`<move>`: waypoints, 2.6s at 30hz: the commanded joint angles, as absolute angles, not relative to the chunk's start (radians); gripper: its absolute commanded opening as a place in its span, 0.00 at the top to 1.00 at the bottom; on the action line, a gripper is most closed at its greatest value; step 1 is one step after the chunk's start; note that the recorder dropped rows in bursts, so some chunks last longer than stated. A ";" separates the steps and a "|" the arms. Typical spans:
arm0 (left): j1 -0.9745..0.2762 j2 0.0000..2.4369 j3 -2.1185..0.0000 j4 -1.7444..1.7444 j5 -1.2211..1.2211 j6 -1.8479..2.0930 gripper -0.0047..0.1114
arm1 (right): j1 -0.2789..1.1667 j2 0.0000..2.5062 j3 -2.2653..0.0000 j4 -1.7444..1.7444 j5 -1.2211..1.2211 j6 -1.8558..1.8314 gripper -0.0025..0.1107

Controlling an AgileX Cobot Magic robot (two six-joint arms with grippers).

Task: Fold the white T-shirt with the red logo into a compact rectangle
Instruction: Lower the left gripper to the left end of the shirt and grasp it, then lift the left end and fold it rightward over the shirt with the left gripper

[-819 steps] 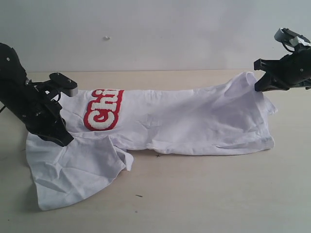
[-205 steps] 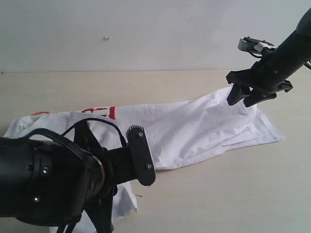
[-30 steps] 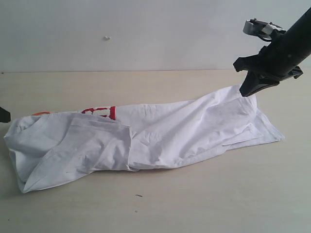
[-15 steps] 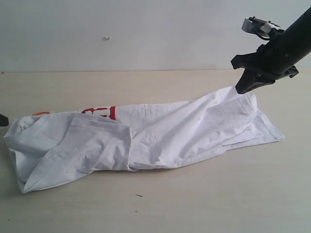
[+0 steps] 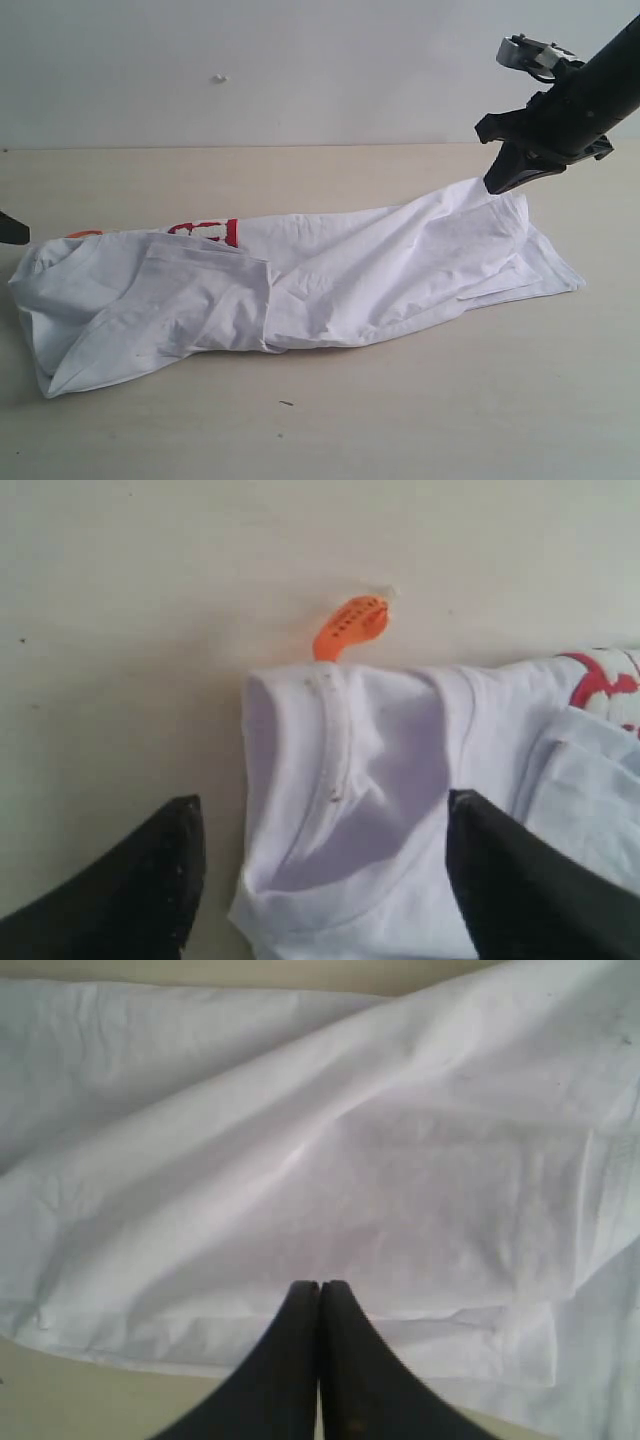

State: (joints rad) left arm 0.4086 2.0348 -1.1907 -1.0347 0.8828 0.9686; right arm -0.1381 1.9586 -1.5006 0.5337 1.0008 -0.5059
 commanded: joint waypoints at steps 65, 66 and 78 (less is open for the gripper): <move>-0.365 1.853 -1.602 -0.782 0.790 0.672 0.96 | -0.154 1.836 -1.651 0.558 1.049 -0.513 0.98; -0.391 1.869 -1.624 -0.782 0.783 0.671 0.96 | -0.154 1.822 -1.651 0.553 1.046 -0.510 0.98; -0.605 2.190 -1.901 -0.858 0.674 0.642 0.96 | -0.154 1.715 -1.651 0.553 1.079 -0.485 0.98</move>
